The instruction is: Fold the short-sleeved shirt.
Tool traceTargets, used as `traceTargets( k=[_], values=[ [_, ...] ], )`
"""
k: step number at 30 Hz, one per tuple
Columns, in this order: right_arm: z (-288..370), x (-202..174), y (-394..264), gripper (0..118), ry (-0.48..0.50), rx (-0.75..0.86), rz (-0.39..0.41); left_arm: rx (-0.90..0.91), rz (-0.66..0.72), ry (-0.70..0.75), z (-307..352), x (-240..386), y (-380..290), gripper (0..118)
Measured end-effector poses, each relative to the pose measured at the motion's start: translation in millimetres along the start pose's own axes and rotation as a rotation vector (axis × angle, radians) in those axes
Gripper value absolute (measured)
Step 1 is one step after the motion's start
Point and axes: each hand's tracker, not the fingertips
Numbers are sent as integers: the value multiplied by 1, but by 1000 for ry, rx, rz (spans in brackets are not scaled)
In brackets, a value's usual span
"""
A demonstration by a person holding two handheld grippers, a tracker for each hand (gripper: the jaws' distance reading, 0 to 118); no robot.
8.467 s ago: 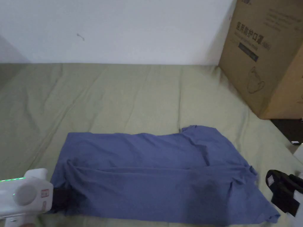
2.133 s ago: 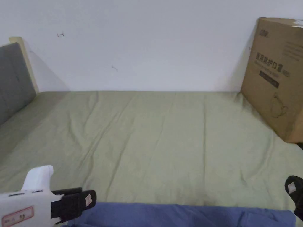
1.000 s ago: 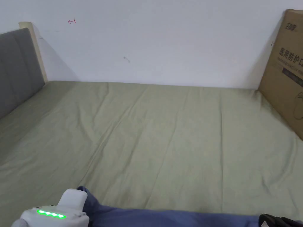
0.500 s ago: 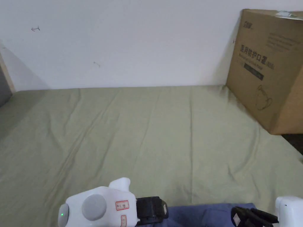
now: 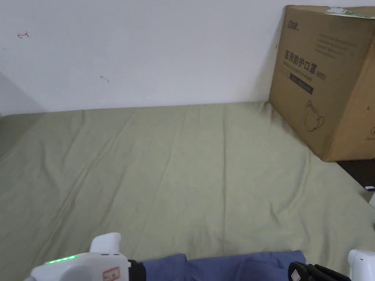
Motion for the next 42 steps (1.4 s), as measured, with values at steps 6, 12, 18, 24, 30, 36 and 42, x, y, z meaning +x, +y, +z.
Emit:
traceTargets(
  k=[6, 12, 18, 24, 30, 36, 42],
  values=[
    [6, 2, -1, 1, -7, -6, 4, -173, -151, 102, -76, 55, -23, 1],
    [8, -1, -4, 1, -7, -15, 22, -160, 41, -350, -44, 77, -15, 1],
    [16, -8, -1, 1, 41, 35, 19, -25, 203, -515, 13, 9, 10, 1],
    [7, -9, 3, 1, 26, 13, 23, 78, 372, -363, 52, -116, 20, 75],
    [-10, -14, -1, 1, 30, -44, -12, -55, 486, -431, 24, -180, -4, 118],
    [-23, -31, 0, 1, 36, -98, 58, -55, 385, -593, -21, -183, -16, 118],
    [-34, -38, 0, 1, 40, -138, 77, -152, 544, -893, -76, -179, -16, 118]
  ],
)
